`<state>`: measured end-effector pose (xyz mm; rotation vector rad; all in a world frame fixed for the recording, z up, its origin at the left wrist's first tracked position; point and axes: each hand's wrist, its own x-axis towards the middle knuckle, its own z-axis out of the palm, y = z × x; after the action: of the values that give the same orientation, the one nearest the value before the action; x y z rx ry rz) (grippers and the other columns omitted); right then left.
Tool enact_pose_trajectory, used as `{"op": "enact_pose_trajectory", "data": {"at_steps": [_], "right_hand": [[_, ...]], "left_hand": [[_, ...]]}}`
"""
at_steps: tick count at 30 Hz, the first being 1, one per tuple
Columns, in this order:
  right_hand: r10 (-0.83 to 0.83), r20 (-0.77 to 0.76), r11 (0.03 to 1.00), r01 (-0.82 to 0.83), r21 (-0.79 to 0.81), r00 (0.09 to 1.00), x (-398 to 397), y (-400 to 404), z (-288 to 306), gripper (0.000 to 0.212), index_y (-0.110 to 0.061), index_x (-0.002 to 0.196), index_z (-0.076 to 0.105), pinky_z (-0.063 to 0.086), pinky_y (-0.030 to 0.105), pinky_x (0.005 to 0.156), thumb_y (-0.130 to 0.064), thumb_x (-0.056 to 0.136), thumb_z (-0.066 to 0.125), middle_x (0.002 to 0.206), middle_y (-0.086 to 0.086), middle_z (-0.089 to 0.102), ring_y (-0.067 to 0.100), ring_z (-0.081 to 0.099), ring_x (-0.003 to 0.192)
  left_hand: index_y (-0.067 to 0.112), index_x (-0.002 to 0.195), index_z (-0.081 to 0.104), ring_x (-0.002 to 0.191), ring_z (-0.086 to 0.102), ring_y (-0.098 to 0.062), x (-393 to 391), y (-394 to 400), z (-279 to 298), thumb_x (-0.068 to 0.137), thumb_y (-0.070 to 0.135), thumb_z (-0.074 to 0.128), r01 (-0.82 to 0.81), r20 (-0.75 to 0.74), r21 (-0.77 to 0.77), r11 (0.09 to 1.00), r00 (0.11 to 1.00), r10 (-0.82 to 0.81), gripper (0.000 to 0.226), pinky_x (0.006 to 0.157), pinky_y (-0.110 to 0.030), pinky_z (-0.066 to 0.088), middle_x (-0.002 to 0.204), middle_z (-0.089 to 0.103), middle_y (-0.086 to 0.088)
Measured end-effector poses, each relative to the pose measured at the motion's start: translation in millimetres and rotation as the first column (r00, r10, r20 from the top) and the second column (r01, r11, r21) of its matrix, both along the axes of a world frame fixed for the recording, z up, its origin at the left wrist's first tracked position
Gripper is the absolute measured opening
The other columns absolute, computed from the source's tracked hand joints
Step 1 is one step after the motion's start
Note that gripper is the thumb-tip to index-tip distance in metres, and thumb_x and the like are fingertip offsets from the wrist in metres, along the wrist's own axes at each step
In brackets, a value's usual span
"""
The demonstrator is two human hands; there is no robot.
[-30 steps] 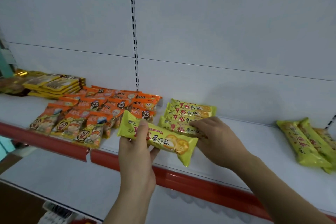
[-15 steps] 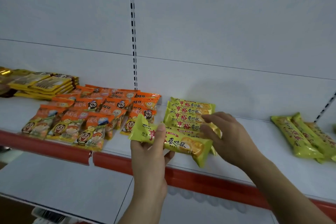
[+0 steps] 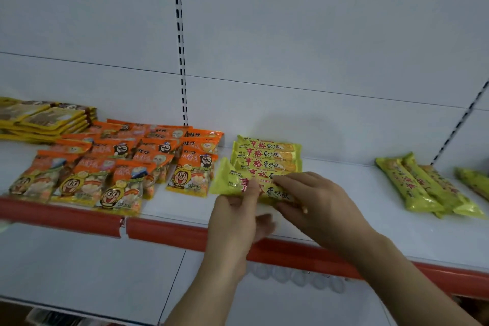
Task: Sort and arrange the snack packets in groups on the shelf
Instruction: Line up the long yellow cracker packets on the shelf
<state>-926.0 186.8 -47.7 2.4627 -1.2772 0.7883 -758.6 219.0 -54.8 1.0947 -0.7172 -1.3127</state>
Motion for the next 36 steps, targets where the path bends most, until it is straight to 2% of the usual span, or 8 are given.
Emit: {"op": "enact_pose_trajectory", "data": {"at_steps": [1, 2, 4, 7, 9, 18, 24, 36], "right_hand": [[-0.009, -0.007, 1.0, 0.009, 0.015, 1.0, -6.7, -2.5, -1.3, 0.042, -0.016, 0.12, 0.07, 0.057, 0.035, 0.074, -0.036, 0.083, 0.069, 0.109, -0.002, 0.073, 0.025, 0.066, 0.094], [-0.013, -0.026, 0.999, 0.014, 0.03, 1.0, -12.0, -4.3, -3.1, 0.042, -0.016, 0.121, 0.07, 0.058, 0.036, 0.075, -0.039, 0.085, 0.067, 0.109, -0.002, 0.073, 0.026, 0.066, 0.094], [0.005, -0.082, 0.998, 0.0, 0.068, 0.997, -15.6, -7.6, -11.9, 0.043, -0.018, 0.122, 0.069, 0.057, 0.041, 0.078, -0.043, 0.088, 0.06, 0.113, -0.004, 0.072, 0.026, 0.064, 0.097], [0.003, -0.103, 0.995, 0.008, 0.1, 0.995, -11.4, -10.7, -27.1, 0.044, -0.023, 0.124, 0.068, 0.056, 0.044, 0.081, -0.046, 0.09, 0.054, 0.117, -0.005, 0.066, 0.024, 0.06, 0.104], [-0.034, -0.084, 0.994, 0.043, 0.103, 0.996, -9.2, -10.1, -32.0, 0.046, -0.025, 0.124, 0.068, 0.056, 0.044, 0.081, -0.048, 0.088, 0.052, 0.114, -0.003, 0.062, 0.024, 0.058, 0.105], [-0.108, -0.054, 0.991, 0.112, 0.077, 0.993, -3.5, -4.7, -40.7, 0.046, -0.022, 0.125, 0.066, 0.055, 0.044, 0.082, -0.046, 0.088, 0.055, 0.115, -0.001, 0.061, 0.025, 0.057, 0.107], [-0.127, -0.012, 0.991, 0.127, 0.039, 0.992, -14.1, 0.8, -37.0, 0.042, -0.021, 0.13, 0.062, 0.052, 0.046, 0.091, -0.046, 0.097, 0.052, 0.127, 0.005, 0.057, 0.029, 0.053, 0.119], [-0.512, 0.131, 0.854, 0.52, -0.03, 0.849, -159.9, 23.2, -12.6, 0.048, -0.009, 0.128, 0.064, 0.05, 0.049, 0.098, -0.043, 0.097, 0.052, 0.128, 0.012, 0.062, 0.036, 0.053, 0.125]], "left_hand": [[0.016, 0.101, 0.067, 0.072, 0.078, -0.024, 7.4, 1.6, -1.9, 0.096, 0.048, 0.064, 0.03, 0.264, -0.005, 1.0, 0.964, -0.027, 0.032, 0.07, -0.044, 0.065, 0.092, 0.074, -0.002], [0.02, 0.097, 0.065, 0.069, 0.075, -0.018, 15.5, 1.7, -5.0, 0.097, 0.053, 0.06, 0.025, 0.548, -0.04, 0.999, 0.837, 0.001, 0.033, 0.072, -0.042, 0.063, 0.086, 0.071, 0.005], [0.025, 0.1, 0.064, 0.076, 0.068, -0.009, 27.9, 2.7, -11.0, 0.099, 0.051, 0.056, 0.003, 0.871, -0.215, 0.977, 0.453, 0.19, 0.027, 0.073, -0.033, 0.057, 0.084, 0.066, 0.013], [0.018, 0.115, 0.069, 0.099, 0.064, -0.022, 31.8, -4.2, -23.4, 0.094, 0.034, 0.068, 0.099, 0.885, -0.451, 0.887, 0.178, 0.431, 0.027, 0.079, -0.036, 0.055, 0.106, 0.069, 0.002], [0.015, 0.118, 0.072, 0.111, 0.062, -0.03, 32.0, -13.5, -37.5, 0.09, 0.034, 0.073, 0.163, 0.862, -0.505, 0.847, 0.064, 0.502, 0.034, 0.086, -0.045, 0.056, 0.117, 0.068, -0.005], [0.016, 0.106, 0.077, 0.104, 0.064, -0.029, 36.7, -27.8, -52.6, 0.087, 0.025, 0.077, 0.197, 0.879, -0.475, 0.858, 0.048, 0.475, 0.021, 0.081, -0.044, 0.056, 0.109, 0.068, -0.004], [0.013, 0.11, 0.074, 0.116, 0.06, -0.033, 24.4, -32.0, -43.7, 0.09, 0.03, 0.071, 0.211, 0.879, -0.471, 0.856, 0.032, 0.476, 0.027, 0.097, -0.051, 0.053, 0.118, 0.066, -0.008], [0.012, 0.114, 0.071, 0.104, 0.066, -0.03, -116.8, -39.9, -11.7, 0.093, 0.038, 0.047, 0.446, 0.842, -0.536, 0.717, 0.225, 0.49, 0.042, 0.089, -0.045, 0.057, 0.11, 0.07, -0.004]]}}
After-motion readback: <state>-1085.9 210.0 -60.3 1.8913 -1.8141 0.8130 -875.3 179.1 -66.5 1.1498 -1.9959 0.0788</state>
